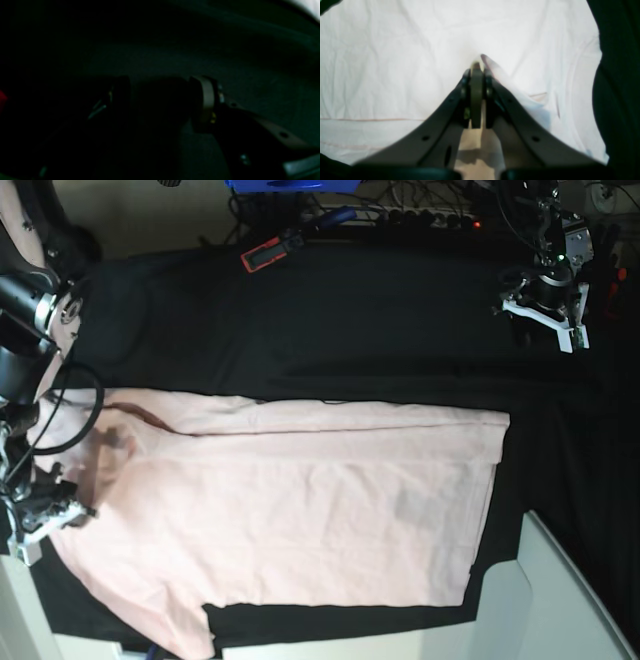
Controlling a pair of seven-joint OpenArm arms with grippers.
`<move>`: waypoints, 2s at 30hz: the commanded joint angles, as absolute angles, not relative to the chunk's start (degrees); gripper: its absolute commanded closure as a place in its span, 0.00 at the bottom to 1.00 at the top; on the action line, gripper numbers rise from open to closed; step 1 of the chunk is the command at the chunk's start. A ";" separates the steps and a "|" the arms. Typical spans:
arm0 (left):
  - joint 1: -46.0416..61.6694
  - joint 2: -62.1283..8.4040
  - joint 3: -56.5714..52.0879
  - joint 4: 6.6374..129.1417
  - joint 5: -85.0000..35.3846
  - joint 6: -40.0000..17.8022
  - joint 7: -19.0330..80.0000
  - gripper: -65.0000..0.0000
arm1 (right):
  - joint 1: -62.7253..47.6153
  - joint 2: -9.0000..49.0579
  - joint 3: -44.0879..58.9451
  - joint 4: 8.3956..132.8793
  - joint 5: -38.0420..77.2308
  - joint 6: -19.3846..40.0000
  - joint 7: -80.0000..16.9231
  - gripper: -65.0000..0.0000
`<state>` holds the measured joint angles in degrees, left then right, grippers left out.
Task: Fold the T-shirt properly
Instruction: 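Reach the right gripper down to the folded edge and grasp it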
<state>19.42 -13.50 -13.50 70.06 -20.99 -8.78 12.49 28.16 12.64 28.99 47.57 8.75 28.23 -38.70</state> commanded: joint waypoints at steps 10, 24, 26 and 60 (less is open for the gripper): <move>19.38 -14.37 -13.85 70.90 -21.32 -8.48 11.30 0.44 | 34.95 14.37 29.05 39.60 9.36 27.21 -27.91 1.00; 19.82 -14.46 -13.85 70.81 -21.32 -8.48 11.30 0.44 | 40.13 15.25 29.05 27.91 9.36 22.37 -15.08 1.00; 19.82 -14.46 -13.85 70.81 -21.32 -8.48 11.30 0.44 | 41.10 15.43 29.05 25.71 9.36 22.37 -13.05 1.00; 19.82 -13.93 -13.58 73.63 -21.67 -8.48 11.38 0.44 | 16.84 11.82 42.33 55.52 31.08 20.62 -27.30 0.28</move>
<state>19.94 -13.13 -13.32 72.36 -21.21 -8.78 12.88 16.32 9.26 41.50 54.37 31.00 20.62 -29.43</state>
